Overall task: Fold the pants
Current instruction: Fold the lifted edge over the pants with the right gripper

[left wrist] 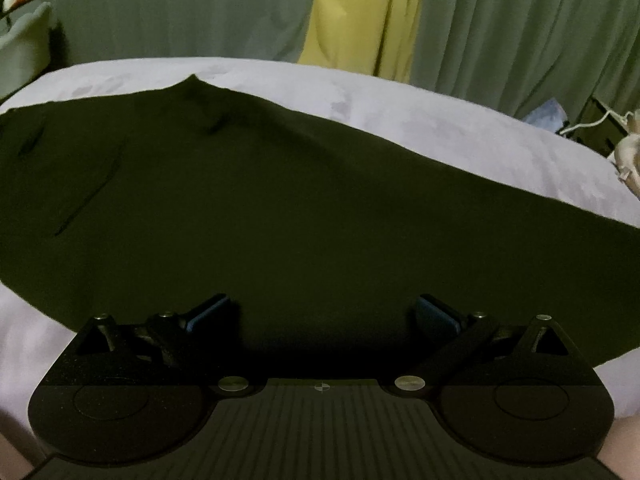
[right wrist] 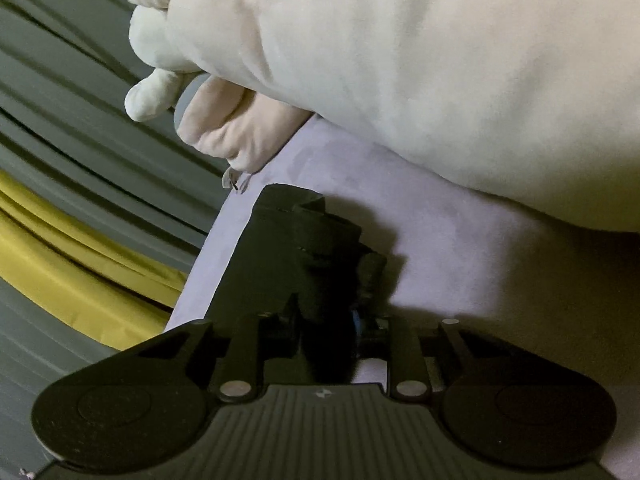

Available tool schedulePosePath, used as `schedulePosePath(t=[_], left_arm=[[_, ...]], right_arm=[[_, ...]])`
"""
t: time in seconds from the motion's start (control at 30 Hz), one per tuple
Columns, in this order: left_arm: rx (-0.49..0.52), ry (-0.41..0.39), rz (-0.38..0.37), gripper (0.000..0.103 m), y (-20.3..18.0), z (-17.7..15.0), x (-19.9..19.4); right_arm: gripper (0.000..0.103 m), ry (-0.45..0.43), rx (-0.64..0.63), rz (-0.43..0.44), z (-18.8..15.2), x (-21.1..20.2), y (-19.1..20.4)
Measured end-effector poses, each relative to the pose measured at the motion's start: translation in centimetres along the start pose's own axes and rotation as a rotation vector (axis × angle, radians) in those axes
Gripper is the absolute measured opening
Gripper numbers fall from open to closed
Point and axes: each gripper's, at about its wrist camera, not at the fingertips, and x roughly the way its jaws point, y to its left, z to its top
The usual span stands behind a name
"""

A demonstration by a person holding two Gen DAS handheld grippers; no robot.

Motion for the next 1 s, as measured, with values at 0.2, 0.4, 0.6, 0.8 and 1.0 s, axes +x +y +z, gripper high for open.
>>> schedulePosePath(t=[0.2,0.4,0.6,0.8,1.0], left_arm=[[-0.085,-0.025,0.012,0.102,3.4,-0.3,0.0],[-0.205,-0.073,-0.024,0.102,6.3,-1.2,-0.4],[-0.247,-0.173,-0.081,0.102,8.0,-1.4,-2.0],[-0.361,-0.169,-0.104,0.102,10.3,-1.7,-1.8],[-0.36,-0.152,-0.131,0.102,10.4,-1.5,-1.2]], right_arm=[[0.012,-0.112,-0.365,-0.036,-1.3,-3.1,7.9],[0.012,-0.164,-0.893,0.05,-9.4,-5.8,20.4],[0.013,-0.041,-1.222,0.259,-23.5,-6.6,26.3],[0.015,0.135,-1.285,0.285,-34.8,-3.9,26.4],[0.056,0.386,-1.205,0.308,-33.9,-3.4,25.4]])
